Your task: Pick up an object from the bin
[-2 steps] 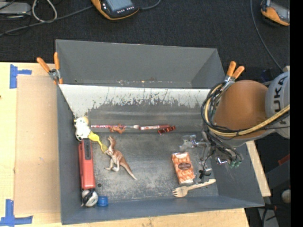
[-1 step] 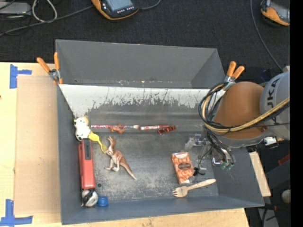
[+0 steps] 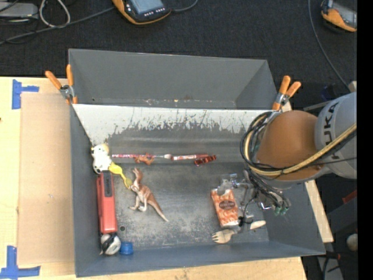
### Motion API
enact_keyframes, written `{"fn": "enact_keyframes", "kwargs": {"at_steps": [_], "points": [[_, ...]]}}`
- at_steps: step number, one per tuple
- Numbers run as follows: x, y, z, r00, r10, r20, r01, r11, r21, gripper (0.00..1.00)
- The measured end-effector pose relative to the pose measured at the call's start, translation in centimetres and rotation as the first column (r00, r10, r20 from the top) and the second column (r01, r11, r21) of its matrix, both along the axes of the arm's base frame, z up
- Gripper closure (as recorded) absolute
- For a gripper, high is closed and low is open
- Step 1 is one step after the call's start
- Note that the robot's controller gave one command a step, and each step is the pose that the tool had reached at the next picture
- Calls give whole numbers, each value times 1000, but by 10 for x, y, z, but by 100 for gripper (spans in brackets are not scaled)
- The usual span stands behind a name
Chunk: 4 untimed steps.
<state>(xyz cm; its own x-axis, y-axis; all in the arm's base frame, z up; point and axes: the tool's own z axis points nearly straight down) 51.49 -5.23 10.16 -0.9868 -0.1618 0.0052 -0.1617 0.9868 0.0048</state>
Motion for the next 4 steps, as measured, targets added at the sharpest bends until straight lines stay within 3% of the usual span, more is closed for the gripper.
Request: {"fn": "enact_keyframes", "kwargs": {"at_steps": [1, 2, 3, 4], "points": [[20, 6, -28, 994, -113, 6, 113, 994, -1, 100], [20, 6, -28, 994, -113, 6, 113, 994, -1, 100], [84, -43, 18, 995, -101, 6, 101, 995, 0, 100], [71, -62, 18, 993, -114, -3, 114, 993, 2, 100]]}}
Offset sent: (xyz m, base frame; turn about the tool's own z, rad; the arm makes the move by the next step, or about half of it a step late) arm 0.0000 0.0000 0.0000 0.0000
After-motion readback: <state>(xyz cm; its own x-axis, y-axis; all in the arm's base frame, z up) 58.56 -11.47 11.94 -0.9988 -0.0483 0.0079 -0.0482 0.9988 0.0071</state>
